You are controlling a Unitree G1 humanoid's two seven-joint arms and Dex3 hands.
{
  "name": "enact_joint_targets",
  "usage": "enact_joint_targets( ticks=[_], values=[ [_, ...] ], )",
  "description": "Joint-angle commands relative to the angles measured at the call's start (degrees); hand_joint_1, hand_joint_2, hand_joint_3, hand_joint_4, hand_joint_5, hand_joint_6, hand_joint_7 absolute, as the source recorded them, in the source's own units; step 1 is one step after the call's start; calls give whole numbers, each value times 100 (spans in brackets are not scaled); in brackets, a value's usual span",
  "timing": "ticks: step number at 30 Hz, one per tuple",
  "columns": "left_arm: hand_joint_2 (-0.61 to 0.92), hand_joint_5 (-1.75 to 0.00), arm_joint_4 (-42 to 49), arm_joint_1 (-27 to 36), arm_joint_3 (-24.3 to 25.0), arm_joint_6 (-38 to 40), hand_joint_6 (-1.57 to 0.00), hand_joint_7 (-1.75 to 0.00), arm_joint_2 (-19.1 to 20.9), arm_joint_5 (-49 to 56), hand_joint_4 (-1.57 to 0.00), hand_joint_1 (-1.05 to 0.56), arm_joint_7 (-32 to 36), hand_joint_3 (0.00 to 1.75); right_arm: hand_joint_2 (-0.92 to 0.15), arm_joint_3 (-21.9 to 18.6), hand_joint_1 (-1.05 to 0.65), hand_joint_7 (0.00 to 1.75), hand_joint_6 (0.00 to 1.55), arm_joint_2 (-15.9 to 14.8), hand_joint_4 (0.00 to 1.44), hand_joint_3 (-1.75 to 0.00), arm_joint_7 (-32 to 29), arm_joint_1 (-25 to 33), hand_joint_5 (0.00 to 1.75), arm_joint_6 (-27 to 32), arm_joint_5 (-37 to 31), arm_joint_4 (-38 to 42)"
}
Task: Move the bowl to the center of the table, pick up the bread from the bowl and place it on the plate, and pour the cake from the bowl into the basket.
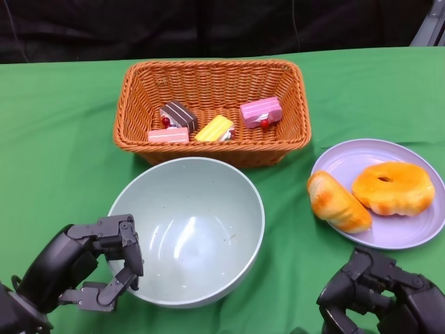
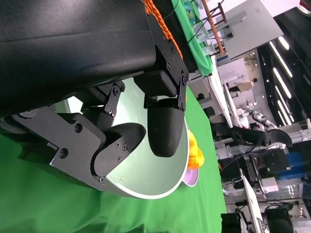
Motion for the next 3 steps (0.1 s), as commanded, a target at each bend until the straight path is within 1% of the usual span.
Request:
enact_joint_targets(
  ticks=[1, 3],
  values=[
    [55, -167, 57, 62, 71, -293, -72, -148, 53, 40, -76, -7, 33, 119, -61, -44, -21, 137, 63, -43, 69, -83, 22, -5, 164, -75, 102, 59],
    [54, -167, 57, 62, 94, -293, -72, -149, 39, 56, -76, -6, 37, 120, -61, -52, -22, 137, 63, -47, 69, -83, 21, -21, 163, -81, 97, 71]
  ],
)
